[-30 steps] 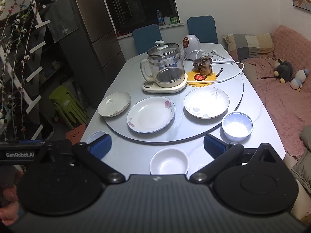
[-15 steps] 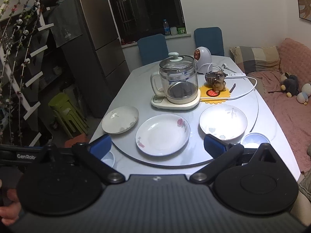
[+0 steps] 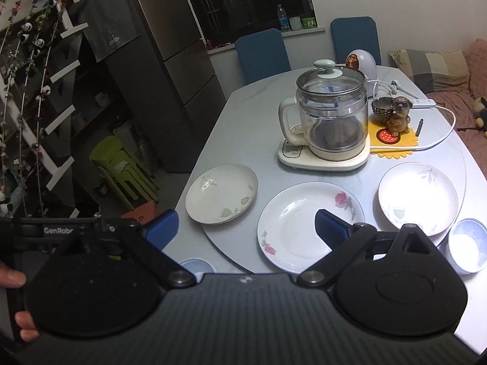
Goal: Organize plates and bowls
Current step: 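Close both grippers on the rim of the leaf-patterned plate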
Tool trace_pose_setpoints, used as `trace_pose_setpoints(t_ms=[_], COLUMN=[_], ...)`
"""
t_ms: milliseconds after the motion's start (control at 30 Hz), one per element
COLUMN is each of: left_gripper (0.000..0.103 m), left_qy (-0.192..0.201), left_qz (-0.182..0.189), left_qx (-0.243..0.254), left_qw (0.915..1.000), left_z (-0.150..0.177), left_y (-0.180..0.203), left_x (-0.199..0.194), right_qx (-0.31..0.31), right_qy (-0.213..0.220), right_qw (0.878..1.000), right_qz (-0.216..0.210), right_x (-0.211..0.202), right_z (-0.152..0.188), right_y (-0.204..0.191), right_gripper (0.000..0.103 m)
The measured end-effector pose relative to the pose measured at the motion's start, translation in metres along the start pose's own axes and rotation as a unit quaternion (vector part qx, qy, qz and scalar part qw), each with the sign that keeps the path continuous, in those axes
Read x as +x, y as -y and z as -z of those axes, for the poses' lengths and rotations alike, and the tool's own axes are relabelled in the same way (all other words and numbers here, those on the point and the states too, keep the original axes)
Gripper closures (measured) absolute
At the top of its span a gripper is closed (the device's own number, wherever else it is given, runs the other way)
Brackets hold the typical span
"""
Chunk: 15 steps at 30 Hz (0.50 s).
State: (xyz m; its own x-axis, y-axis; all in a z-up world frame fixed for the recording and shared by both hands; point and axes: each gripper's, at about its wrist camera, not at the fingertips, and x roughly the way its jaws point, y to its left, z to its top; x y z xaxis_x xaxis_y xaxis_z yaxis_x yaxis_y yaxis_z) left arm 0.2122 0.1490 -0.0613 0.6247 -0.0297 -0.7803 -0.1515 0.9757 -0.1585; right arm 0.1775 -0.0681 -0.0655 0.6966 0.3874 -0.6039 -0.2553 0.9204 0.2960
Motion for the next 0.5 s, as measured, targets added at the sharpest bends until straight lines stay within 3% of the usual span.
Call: trace_pose_setpoints(t_ms=[267, 500], left_gripper=[0.000, 0.000], left_qy=[-0.029, -0.055], left_qz=[0.029, 0.043], left_qx=[-0.027, -0.014], left_qw=[0.9988, 0.9975], left_z=[-0.035, -0.061], left_y=[-0.039, -0.064], left_x=[0.056, 0.114], right_qx=[0.007, 0.021], right_qy=[-0.038, -0.070], right_qw=[0.999, 0.997], right_qz=[-0.006, -0.001], right_x=[0.069, 0.130], right_z=[-0.018, -0.030], right_y=[-0.021, -0.033], right_gripper=[0.020, 0.027])
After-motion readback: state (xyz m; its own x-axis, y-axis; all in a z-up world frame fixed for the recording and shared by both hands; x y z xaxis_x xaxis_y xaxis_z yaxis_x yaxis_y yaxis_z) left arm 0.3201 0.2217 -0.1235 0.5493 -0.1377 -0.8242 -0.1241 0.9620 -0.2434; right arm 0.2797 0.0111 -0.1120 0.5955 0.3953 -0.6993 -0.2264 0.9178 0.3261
